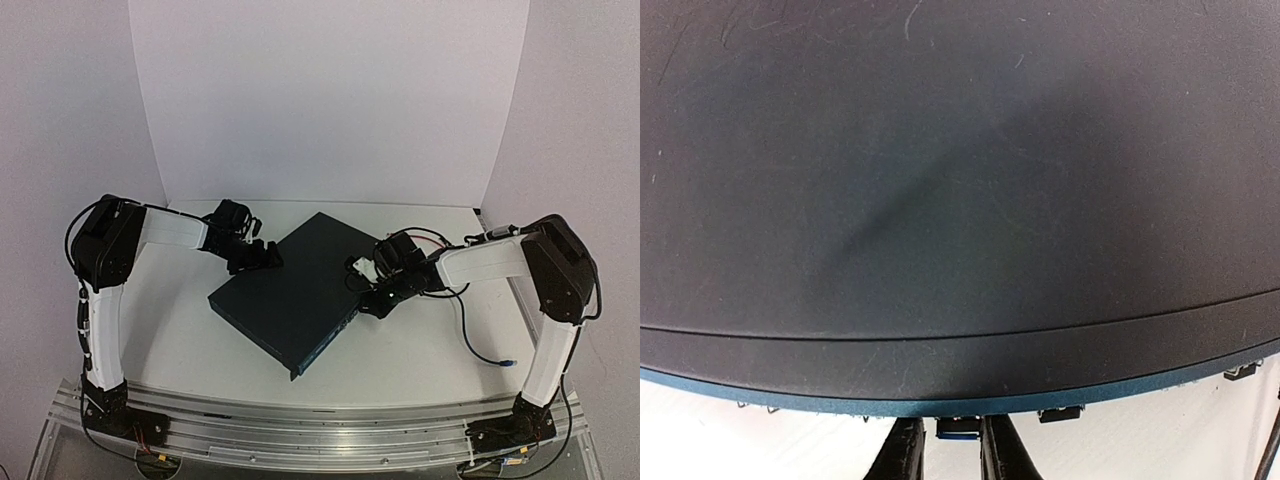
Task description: Pull the plug from the switch port
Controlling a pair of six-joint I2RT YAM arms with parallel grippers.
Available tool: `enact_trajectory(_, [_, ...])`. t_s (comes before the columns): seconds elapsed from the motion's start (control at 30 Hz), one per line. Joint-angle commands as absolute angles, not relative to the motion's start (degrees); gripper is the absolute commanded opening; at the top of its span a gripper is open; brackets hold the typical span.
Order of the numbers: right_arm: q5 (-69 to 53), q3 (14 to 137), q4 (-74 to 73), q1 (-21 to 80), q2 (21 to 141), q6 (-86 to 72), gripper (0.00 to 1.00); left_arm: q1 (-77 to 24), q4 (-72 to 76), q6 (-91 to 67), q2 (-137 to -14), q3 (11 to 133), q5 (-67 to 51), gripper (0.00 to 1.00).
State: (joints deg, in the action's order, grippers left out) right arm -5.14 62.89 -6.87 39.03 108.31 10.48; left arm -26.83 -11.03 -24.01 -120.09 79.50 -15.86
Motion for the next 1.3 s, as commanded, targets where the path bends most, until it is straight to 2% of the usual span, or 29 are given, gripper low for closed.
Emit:
enact_trajectory(0.0, [-2.62,63.17,2.78,39.92,111.78,10.33,0.14,-27.25,-12.83,-24.04,-121.55,81.21,-15.56,0.96])
enact_trajectory(0.17, [-1.93,62.44,6.23,39.93,111.24,8.20,0.00,-27.25,-12.74,-24.26,-121.64,81.30,-15.51,0.96])
enact_trajectory(1.27, [-0.10,43.95,-1.69,39.82,97.35,0.36,0.00,-27.25,-15.51,-25.11,-124.63,82.79,-13.10,0.96])
